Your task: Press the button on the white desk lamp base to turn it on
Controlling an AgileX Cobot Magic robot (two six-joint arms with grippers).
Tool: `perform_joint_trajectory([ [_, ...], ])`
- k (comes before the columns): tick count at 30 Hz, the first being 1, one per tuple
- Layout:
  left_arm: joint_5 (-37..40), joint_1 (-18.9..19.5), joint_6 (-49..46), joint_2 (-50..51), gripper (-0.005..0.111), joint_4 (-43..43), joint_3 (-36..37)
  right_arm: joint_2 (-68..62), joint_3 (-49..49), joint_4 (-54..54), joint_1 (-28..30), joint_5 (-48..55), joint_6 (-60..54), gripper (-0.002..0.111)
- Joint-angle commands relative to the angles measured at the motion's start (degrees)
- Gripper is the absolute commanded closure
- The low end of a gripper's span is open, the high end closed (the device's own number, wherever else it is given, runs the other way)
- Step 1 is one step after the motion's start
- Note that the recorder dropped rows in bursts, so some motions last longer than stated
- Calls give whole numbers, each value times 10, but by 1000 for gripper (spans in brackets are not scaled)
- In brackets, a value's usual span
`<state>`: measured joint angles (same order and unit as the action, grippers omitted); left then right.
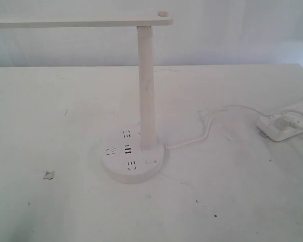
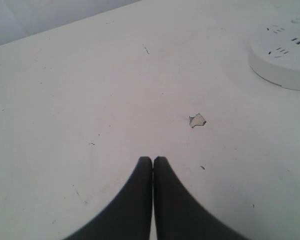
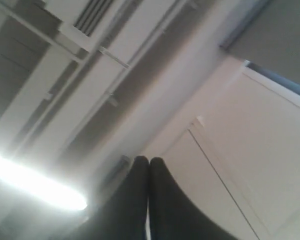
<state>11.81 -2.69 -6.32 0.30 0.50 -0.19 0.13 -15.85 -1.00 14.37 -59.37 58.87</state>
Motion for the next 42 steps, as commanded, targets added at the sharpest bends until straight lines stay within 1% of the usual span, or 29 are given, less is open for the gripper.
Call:
perform_joint_trajectory([
  [1, -2, -6, 1, -3, 107, -1, 2, -6, -95, 60, 4, -3, 1, 108],
  [5, -2, -6, 1, -3, 107, -1, 2, -17, -165, 129, 4, 32, 1, 108],
  [7, -2, -6, 1, -3, 107, -1, 2, -23, -202, 205, 4, 68, 1, 108],
  [8, -2, -6, 1, -3, 107, -1, 2, -25, -221, 259, 4, 89, 1, 108],
  [11, -2, -6, 1, -3, 107, -1, 2, -38, -272, 492, 4, 133, 27, 108],
  [13, -2, -6, 1, -3, 107, -1, 2, -47, -301, 679, 5, 129, 94, 108],
  [15, -2, -6, 1, -3, 107, -1, 2, -58, -315, 814, 8, 108, 193, 108],
  [16, -2, -6, 1, -3, 107, -1, 2, -65, -316, 871, 10, 92, 240, 108],
  [19, -2, -6, 1, -3, 107, -1, 2, -84, -313, 1001, 10, 57, 326, 108],
  [22, -2, -6, 1, -3, 107, -1, 2, -105, -298, 1009, 11, 39, 360, 108],
  [27, -2, -6, 1, -3, 107, -1, 2, -145, -261, 1009, 11, 30, 360, 108],
  [36, -2, -6, 1, -3, 107, -1, 2, -257, -148, 1009, 11, 25, 360, 108],
  [42, -2, -6, 1, -3, 107, -1, 2, -357, -72, 1009, 11, 67, 377, 108],
])
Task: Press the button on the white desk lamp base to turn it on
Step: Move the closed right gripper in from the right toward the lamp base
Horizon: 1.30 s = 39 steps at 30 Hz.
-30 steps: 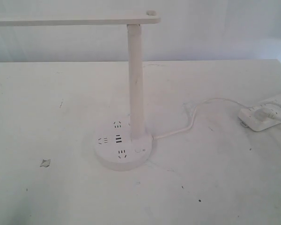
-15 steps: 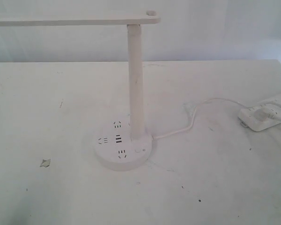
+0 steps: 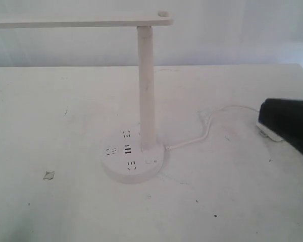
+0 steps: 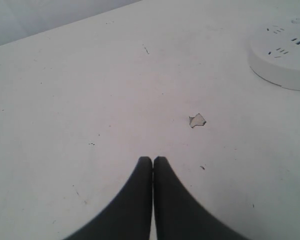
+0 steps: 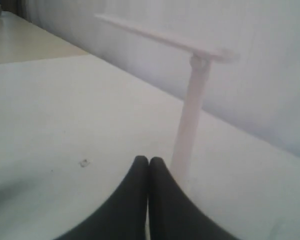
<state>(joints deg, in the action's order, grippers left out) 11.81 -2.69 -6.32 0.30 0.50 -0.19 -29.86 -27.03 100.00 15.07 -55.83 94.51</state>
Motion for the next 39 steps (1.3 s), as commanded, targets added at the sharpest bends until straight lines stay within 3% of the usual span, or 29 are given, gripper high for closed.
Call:
perform_joint_trajectory([
  [1, -2, -6, 1, -3, 107, -1, 2, -75, 52, -1, 4, 37, 16, 108],
  [9, -2, -6, 1, -3, 107, -1, 2, -190, 84, -31, 3, 16, 17, 108],
  [14, -2, -6, 1, -3, 107, -1, 2, -254, 84, -78, -35, 26, -13, 108],
  [20, -2, -6, 1, -3, 107, -1, 2, -330, 84, -178, -153, 107, -72, 108],
  [29, -2, -6, 1, -3, 107, -1, 2, -491, 51, -420, -350, 234, -280, 108],
  [34, -2, -6, 1, -3, 107, -1, 2, -593, -9, -543, -419, 234, -354, 108],
  [39, -2, -6, 1, -3, 107, -1, 2, -674, -70, -549, -453, 242, -398, 108],
])
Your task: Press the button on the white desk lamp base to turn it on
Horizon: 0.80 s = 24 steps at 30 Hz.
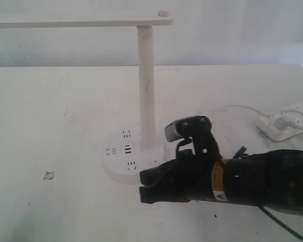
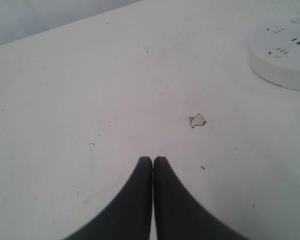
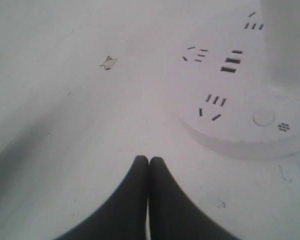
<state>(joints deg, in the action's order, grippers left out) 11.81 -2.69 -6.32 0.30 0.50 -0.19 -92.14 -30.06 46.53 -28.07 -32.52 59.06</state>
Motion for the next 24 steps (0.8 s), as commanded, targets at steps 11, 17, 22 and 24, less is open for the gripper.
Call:
perform_joint_trajectory([
  [11, -2, -6, 1, -3, 107, -1, 2, -96, -75, -221, -23, -3, -118, 108],
  [17, -2, -6, 1, -3, 107, -1, 2, -96, -96, -243, -22, 55, -130, 108],
  [22, -2, -6, 1, -3, 107, -1, 2, -106, -100, -275, -22, 62, -130, 108],
  [24, -2, -6, 1, -3, 107, -1, 2, -119, -100, -292, -22, 62, -135, 108],
])
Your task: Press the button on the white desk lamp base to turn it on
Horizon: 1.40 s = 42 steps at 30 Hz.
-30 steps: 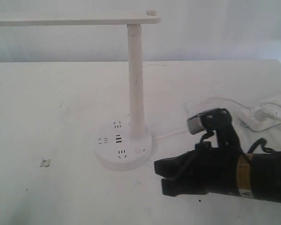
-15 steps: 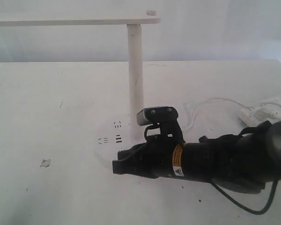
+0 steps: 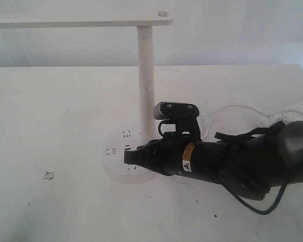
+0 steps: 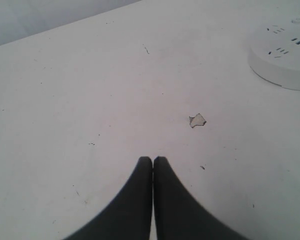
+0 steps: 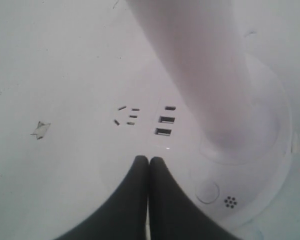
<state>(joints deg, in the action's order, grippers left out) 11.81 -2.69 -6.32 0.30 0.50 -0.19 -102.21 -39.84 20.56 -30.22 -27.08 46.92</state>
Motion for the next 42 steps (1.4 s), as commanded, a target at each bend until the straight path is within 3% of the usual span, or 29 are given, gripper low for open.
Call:
perform_joint_trajectory([
  [1, -2, -6, 1, -3, 107, -1, 2, -27, -2, -32, 0, 7, -13, 108],
  [12, -2, -6, 1, -3, 107, -1, 2, -59, -3, -84, 0, -28, -21, 108],
  [24, -2, -6, 1, -3, 107, -1, 2, -60, -3, -119, 0, 4, -33, 108],
  [42, -2, -6, 1, -3, 107, -1, 2, -60, -3, -119, 0, -107, -32, 108],
])
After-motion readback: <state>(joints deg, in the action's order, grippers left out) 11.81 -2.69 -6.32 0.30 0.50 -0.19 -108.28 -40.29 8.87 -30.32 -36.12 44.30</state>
